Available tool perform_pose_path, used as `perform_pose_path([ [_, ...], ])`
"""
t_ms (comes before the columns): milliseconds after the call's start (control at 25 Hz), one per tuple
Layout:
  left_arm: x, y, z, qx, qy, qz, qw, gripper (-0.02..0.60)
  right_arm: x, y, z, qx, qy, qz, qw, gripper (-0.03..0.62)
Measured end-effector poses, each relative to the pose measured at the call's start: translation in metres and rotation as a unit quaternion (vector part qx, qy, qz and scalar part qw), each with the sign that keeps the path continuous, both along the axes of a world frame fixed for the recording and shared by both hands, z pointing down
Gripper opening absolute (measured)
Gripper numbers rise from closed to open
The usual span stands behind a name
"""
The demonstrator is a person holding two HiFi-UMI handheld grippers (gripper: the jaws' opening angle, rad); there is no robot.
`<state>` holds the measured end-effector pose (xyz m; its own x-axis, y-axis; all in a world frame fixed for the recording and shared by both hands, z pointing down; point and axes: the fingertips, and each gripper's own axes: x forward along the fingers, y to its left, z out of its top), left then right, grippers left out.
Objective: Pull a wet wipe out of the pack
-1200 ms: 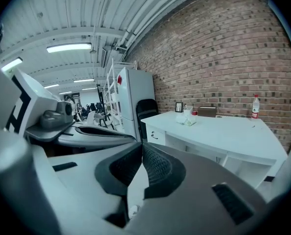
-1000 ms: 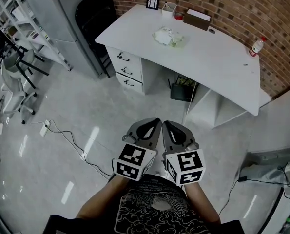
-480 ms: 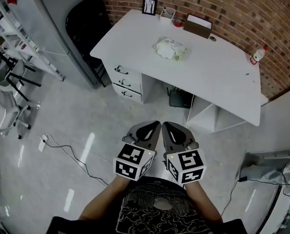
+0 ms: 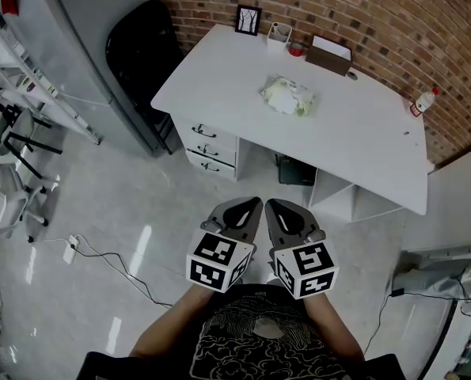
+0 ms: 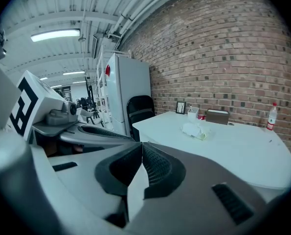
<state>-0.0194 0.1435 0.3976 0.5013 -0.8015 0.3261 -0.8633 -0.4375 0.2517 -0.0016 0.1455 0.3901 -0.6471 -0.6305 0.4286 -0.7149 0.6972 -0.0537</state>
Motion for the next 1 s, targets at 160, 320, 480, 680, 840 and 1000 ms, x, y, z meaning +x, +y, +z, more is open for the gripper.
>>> perform_pose_path([
  [160, -0.010, -0.009, 0.005, -0.009, 0.005, 0.010, 0.9999, 0.012, -0.011, -0.010, 0.003, -0.004, 0.000, 0.008, 1.000, 0.017],
  [320, -0.013, -0.020, 0.006, -0.008, 0.005, 0.018, 0.9998, 0.012, -0.014, -0.021, 0.005, -0.003, -0.006, 0.018, 1.000, 0.017],
  [480, -0.015, -0.032, 0.010, -0.008, 0.000, 0.025, 0.9997, 0.012, -0.015, -0.033, 0.007, 0.003, -0.009, 0.028, 1.000, 0.017],
  [680, -0.013, -0.053, 0.013, -0.006, -0.002, 0.034, 0.9994, 0.012, -0.012, -0.054, 0.009, 0.007, -0.014, 0.042, 0.999, 0.017],
  [840, -0.009, -0.073, 0.013, -0.005, -0.005, 0.038, 0.9992, 0.012, -0.006, -0.073, 0.011, 0.005, -0.017, 0.050, 0.999, 0.017],
  [1000, -0.007, -0.098, 0.015, -0.002, -0.009, 0.037, 0.9993, 0.012, -0.003, -0.099, 0.015, 0.003, -0.018, 0.049, 0.999, 0.017],
])
